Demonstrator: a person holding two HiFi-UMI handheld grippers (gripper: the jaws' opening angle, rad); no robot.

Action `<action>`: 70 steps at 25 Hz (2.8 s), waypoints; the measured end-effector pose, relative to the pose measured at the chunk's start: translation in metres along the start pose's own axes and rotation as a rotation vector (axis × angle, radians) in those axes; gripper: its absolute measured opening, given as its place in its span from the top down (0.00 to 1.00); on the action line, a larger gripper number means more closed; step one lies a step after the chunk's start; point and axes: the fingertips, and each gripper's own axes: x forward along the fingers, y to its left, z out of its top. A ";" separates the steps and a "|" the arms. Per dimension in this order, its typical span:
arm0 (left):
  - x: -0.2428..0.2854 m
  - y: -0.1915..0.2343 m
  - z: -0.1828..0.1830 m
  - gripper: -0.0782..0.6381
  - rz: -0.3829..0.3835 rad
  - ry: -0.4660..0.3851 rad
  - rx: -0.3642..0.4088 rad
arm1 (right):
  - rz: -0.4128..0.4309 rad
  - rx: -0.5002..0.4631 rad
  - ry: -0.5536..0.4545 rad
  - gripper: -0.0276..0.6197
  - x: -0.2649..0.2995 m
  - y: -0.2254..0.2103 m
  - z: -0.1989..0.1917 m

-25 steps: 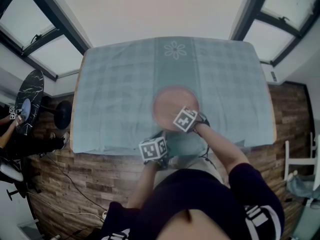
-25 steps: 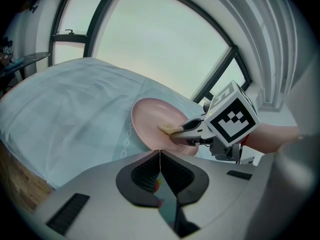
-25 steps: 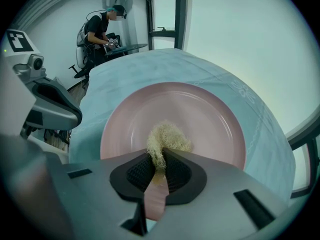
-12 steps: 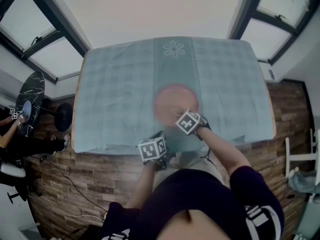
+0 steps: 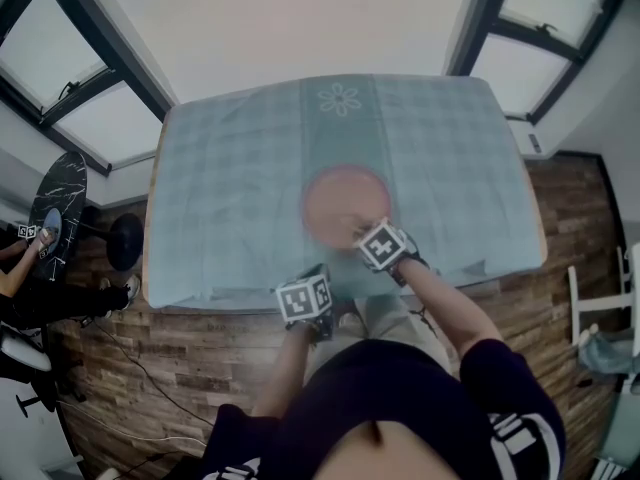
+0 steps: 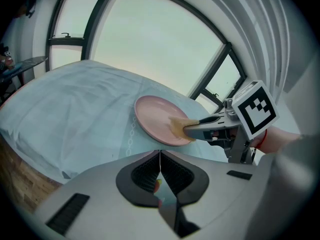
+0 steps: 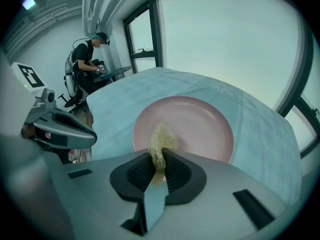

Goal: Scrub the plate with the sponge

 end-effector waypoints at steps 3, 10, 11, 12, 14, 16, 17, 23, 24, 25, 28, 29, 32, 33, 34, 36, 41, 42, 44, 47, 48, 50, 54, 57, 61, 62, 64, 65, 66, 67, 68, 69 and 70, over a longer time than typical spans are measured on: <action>0.000 -0.002 -0.003 0.87 0.001 0.004 0.000 | 0.028 0.047 -0.021 0.90 -0.007 0.007 -0.004; -0.003 -0.008 -0.004 0.87 0.002 -0.003 0.014 | 0.085 0.146 -0.162 0.90 -0.029 0.018 0.002; -0.003 -0.009 -0.005 0.87 0.003 -0.006 0.014 | 0.094 0.158 -0.168 0.90 -0.032 0.019 -0.001; -0.003 -0.011 -0.005 0.87 0.004 -0.010 0.013 | 0.102 0.169 -0.173 0.90 -0.036 0.021 -0.004; -0.004 -0.016 -0.007 0.87 0.006 -0.018 0.011 | 0.122 0.189 -0.189 0.90 -0.043 0.024 -0.009; -0.005 -0.021 -0.010 0.87 0.009 -0.025 0.007 | 0.141 0.202 -0.210 0.90 -0.050 0.026 -0.013; -0.005 -0.024 -0.012 0.87 0.011 -0.028 0.004 | 0.146 0.204 -0.218 0.90 -0.053 0.026 -0.016; -0.009 -0.050 -0.031 0.87 0.021 -0.040 -0.024 | 0.165 0.211 -0.254 0.90 -0.074 0.022 -0.038; -0.010 -0.054 -0.033 0.87 0.023 -0.044 -0.029 | 0.168 0.213 -0.257 0.90 -0.077 0.022 -0.043; -0.010 -0.059 -0.037 0.87 0.025 -0.049 -0.035 | 0.172 0.213 -0.255 0.90 -0.079 0.022 -0.049; -0.012 -0.072 -0.049 0.87 0.031 -0.059 -0.058 | 0.185 0.204 -0.241 0.90 -0.086 0.024 -0.067; -0.013 -0.077 -0.052 0.87 0.033 -0.060 -0.063 | 0.188 0.200 -0.239 0.90 -0.089 0.025 -0.072; -0.013 -0.090 -0.063 0.87 0.042 -0.068 -0.068 | 0.191 0.192 -0.245 0.90 -0.099 0.024 -0.085; -0.013 -0.094 -0.065 0.87 0.046 -0.073 -0.069 | 0.191 0.190 -0.249 0.90 -0.102 0.023 -0.089; -0.014 -0.098 -0.068 0.87 0.050 -0.076 -0.072 | 0.192 0.188 -0.253 0.90 -0.105 0.023 -0.093; -0.015 -0.106 -0.076 0.87 0.058 -0.079 -0.077 | 0.196 0.181 -0.259 0.90 -0.112 0.024 -0.102; -0.018 -0.133 -0.099 0.87 0.069 -0.086 -0.080 | 0.203 0.165 -0.258 0.90 -0.131 0.022 -0.131; -0.019 -0.138 -0.103 0.87 0.072 -0.089 -0.083 | 0.203 0.163 -0.258 0.90 -0.134 0.022 -0.136; -0.021 -0.145 -0.110 0.87 0.079 -0.094 -0.092 | 0.206 0.158 -0.257 0.90 -0.140 0.022 -0.146; -0.023 -0.156 -0.123 0.87 0.090 -0.103 -0.107 | 0.215 0.148 -0.258 0.90 -0.147 0.023 -0.162; -0.023 -0.160 -0.128 0.87 0.094 -0.106 -0.109 | 0.219 0.144 -0.262 0.90 -0.149 0.023 -0.167; -0.024 -0.168 -0.138 0.87 0.104 -0.110 -0.110 | 0.229 0.139 -0.269 0.90 -0.155 0.025 -0.177; -0.028 -0.182 -0.156 0.87 0.115 -0.118 -0.123 | 0.240 0.124 -0.279 0.90 -0.164 0.030 -0.195; -0.031 -0.190 -0.169 0.87 0.121 -0.120 -0.126 | 0.260 0.116 -0.287 0.90 -0.169 0.037 -0.207; -0.035 -0.199 -0.186 0.87 0.131 -0.122 -0.128 | 0.270 0.103 -0.299 0.90 -0.175 0.042 -0.222; -0.035 -0.201 -0.189 0.87 0.132 -0.125 -0.130 | 0.270 0.101 -0.304 0.90 -0.176 0.043 -0.224; -0.036 -0.203 -0.194 0.87 0.135 -0.131 -0.137 | 0.272 0.095 -0.313 0.90 -0.178 0.044 -0.228; -0.037 -0.204 -0.196 0.87 0.136 -0.133 -0.141 | 0.268 0.089 -0.314 0.90 -0.179 0.043 -0.230; -0.037 -0.205 -0.198 0.87 0.136 -0.135 -0.144 | 0.259 0.082 -0.312 0.90 -0.180 0.042 -0.233; -0.038 -0.206 -0.200 0.87 0.136 -0.137 -0.146 | 0.252 0.075 -0.310 0.90 -0.181 0.042 -0.236; -0.038 -0.207 -0.202 0.87 0.136 -0.138 -0.146 | 0.249 0.072 -0.310 0.90 -0.181 0.042 -0.238; -0.038 -0.208 -0.204 0.87 0.136 -0.138 -0.147 | 0.250 0.071 -0.310 0.90 -0.182 0.043 -0.239; -0.039 -0.207 -0.206 0.87 0.137 -0.138 -0.149 | 0.254 0.071 -0.312 0.90 -0.181 0.044 -0.241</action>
